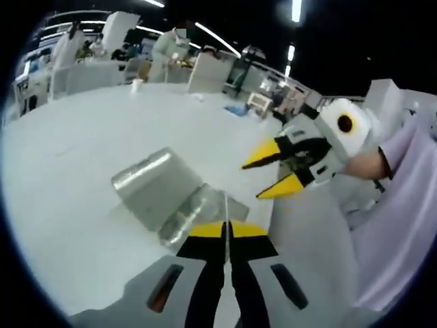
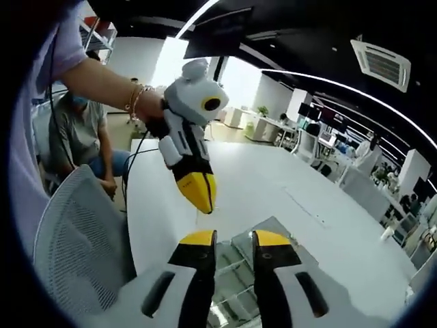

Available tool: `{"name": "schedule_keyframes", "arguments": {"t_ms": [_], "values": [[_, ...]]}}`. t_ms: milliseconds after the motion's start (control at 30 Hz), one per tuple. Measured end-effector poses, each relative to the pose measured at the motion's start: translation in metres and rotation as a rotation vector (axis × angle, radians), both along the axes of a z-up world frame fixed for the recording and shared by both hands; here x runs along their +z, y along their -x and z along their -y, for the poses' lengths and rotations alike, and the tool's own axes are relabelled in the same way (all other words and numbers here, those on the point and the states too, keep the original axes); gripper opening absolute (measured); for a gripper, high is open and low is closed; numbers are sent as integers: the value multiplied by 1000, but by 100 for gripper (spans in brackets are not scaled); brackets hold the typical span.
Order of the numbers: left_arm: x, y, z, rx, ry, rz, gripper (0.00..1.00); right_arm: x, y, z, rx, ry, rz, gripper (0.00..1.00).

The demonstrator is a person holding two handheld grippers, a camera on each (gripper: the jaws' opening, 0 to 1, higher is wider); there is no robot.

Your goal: Insert the divider into the dual guide fixture by aligning both edges with the guide slots and pushing it downward to the bottom, including one-sided entry, uneven engagement, binding, and posture correction.

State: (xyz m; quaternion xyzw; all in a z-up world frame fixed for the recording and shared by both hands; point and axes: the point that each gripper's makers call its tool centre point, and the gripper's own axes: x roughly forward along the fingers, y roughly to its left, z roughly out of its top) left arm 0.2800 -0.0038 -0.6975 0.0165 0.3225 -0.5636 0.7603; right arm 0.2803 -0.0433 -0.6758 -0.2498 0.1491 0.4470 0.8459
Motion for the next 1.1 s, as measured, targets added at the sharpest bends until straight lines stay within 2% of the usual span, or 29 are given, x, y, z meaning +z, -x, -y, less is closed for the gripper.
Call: {"name": "schedule_keyframes", "arguments": {"t_ms": [33,100,167,233,267,300,400,533,600,833,933,967,1100], "values": [[0,1,1,-13,-3,4,0,2,4,-2,47,-14,-45,13],[2,3,5,-28,-5,11,0,6,5,-1,86,-29,-104,12],[4,5,9,-48,-7,17,0,3,10,0,136,-16,-192,14],[4,6,12,-68,-13,25,0,4,13,2,186,11,-230,15],[4,7,14,-76,-17,27,0,4,11,5,182,28,-236,15],[4,8,15,-85,-20,30,0,6,6,6,183,41,-212,15],[4,10,20,-113,-34,47,0,5,6,9,227,104,-219,14],[2,10,22,-137,-50,59,0,3,15,4,303,128,-276,14],[1,11,24,-146,-56,66,0,0,14,2,310,139,-284,13],[-3,20,29,-192,-92,92,0,-18,21,-2,392,253,-336,12],[-4,24,32,-218,-111,104,0,-26,23,-4,420,304,-344,9],[-4,25,32,-226,-118,108,0,-28,26,-5,437,318,-368,8],[-6,27,34,-248,-141,118,0,-33,31,-8,470,353,-398,4]]}}
